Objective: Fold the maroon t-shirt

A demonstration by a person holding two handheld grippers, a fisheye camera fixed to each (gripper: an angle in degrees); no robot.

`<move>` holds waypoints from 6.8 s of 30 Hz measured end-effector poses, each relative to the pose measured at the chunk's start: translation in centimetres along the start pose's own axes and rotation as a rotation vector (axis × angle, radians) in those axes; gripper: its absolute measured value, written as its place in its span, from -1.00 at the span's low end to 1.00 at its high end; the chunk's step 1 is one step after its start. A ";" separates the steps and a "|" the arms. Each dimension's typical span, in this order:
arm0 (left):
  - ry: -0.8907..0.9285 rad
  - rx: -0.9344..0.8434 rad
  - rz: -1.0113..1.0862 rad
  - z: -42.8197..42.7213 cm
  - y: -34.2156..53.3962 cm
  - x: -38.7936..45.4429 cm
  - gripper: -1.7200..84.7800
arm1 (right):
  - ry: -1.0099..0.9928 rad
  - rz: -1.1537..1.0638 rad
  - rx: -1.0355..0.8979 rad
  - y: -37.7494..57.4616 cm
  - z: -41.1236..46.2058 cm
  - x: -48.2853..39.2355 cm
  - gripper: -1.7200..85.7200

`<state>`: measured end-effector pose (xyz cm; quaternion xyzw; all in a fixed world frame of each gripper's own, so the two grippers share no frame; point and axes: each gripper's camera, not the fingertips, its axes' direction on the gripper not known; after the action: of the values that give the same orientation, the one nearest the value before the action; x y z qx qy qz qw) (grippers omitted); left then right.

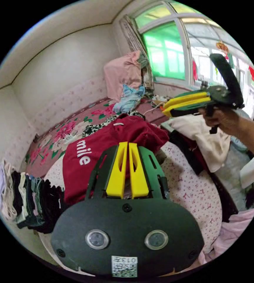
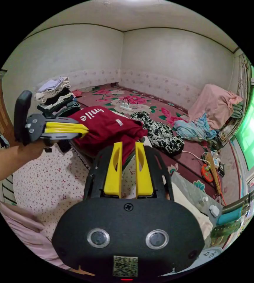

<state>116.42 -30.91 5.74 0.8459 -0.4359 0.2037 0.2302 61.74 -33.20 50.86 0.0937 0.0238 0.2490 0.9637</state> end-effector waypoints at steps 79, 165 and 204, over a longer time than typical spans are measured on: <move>-0.087 -0.402 -0.640 -30.0 50.2 -20.7 -0.76 | -0.315 0.384 -0.419 26.3 -5.6 -41.7 -0.63; 0.395 -0.298 0.014 -35.6 54.1 -29.5 -0.96 | -0.332 0.262 -0.488 23.9 -29.1 -75.7 -0.94; 0.715 -0.439 -0.450 -36.0 58.9 -43.3 -0.84 | -0.203 0.324 -0.277 25.4 -35.7 -69.5 -0.94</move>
<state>39.01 -12.85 23.83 0.7276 -0.1681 0.3301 0.5774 -14.47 -39.08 20.68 -0.0123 -0.1232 0.3906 0.9122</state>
